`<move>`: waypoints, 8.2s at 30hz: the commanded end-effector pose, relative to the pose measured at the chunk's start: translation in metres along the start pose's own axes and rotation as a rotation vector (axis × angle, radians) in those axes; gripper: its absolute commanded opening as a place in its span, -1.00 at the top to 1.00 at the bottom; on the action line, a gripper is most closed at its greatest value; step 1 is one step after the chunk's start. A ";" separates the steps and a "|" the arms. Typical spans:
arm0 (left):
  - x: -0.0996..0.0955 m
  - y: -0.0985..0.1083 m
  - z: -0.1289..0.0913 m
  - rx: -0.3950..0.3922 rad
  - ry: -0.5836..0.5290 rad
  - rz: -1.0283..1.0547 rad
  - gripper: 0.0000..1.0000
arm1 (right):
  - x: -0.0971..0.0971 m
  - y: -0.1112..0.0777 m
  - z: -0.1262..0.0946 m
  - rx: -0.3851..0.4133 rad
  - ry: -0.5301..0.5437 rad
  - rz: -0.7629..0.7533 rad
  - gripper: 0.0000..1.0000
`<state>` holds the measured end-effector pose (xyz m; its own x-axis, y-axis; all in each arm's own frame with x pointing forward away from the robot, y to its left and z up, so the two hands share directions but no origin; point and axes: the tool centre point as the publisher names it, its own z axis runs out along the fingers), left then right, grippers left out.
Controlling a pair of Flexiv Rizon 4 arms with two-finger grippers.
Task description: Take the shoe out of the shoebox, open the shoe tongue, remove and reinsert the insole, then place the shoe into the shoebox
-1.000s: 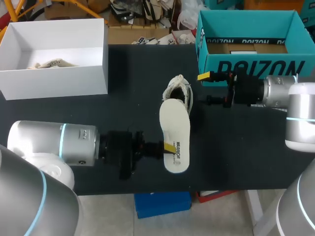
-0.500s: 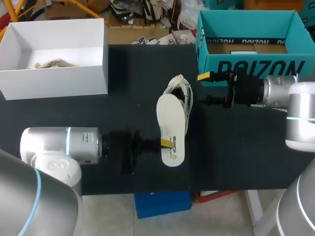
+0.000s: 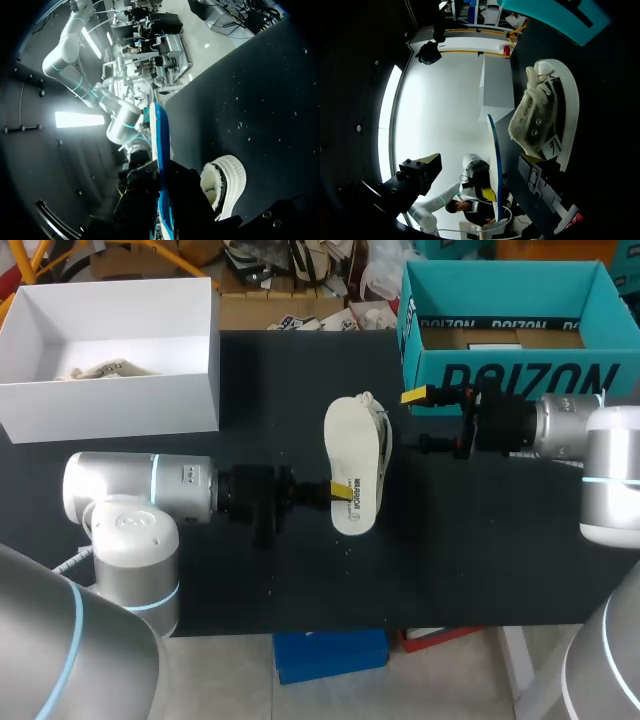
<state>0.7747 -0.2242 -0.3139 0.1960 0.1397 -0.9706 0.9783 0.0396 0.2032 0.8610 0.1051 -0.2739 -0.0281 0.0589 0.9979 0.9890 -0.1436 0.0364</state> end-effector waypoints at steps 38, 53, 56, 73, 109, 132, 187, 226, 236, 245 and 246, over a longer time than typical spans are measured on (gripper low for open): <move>-0.008 0.022 0.005 -0.010 -0.008 0.009 1.00 | 0.000 -0.018 0.046 0.210 -0.016 -0.031 -1.00; -0.008 0.022 0.005 -0.010 -0.008 0.009 1.00 | -0.004 -0.020 0.050 0.193 -0.058 -0.004 0.16; -0.008 0.022 0.005 -0.010 -0.008 0.009 1.00 | -0.006 -0.021 0.051 0.188 -0.063 0.005 0.20; -0.008 0.022 0.005 -0.010 -0.008 0.009 1.00 | -0.018 -0.022 0.059 0.179 -0.028 0.014 0.83; -0.060 -0.014 -0.043 -0.010 0.899 -0.111 -1.00 | -0.019 -0.021 0.063 0.185 -0.040 0.015 1.00; -0.066 -0.013 -0.030 0.042 1.089 -0.108 -1.00 | -0.019 -0.021 0.063 0.185 -0.040 0.015 1.00; -0.042 0.102 -0.022 0.071 1.291 -0.051 -1.00 | -0.019 -0.021 0.063 0.185 -0.040 0.015 1.00; -0.019 0.192 -0.002 0.021 1.287 -0.088 -1.00 | -0.019 -0.021 0.063 0.185 -0.040 0.015 1.00; -0.036 0.141 -0.012 0.016 1.277 -0.074 -1.00 | -0.019 -0.021 0.063 0.185 -0.040 0.015 1.00; -0.048 0.093 -0.015 0.017 1.267 -0.066 -1.00 | -0.019 -0.021 0.063 0.185 -0.040 0.015 1.00; -0.049 0.088 -0.015 0.021 1.265 -0.065 -1.00 | -0.019 -0.021 0.063 0.185 -0.040 0.015 1.00</move>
<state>0.8647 -0.2184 -0.2482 -0.0453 0.9854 -0.1643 0.9927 0.0628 0.1027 0.8493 0.1678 -0.2974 -0.0121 0.0955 0.9954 0.9992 0.0391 0.0084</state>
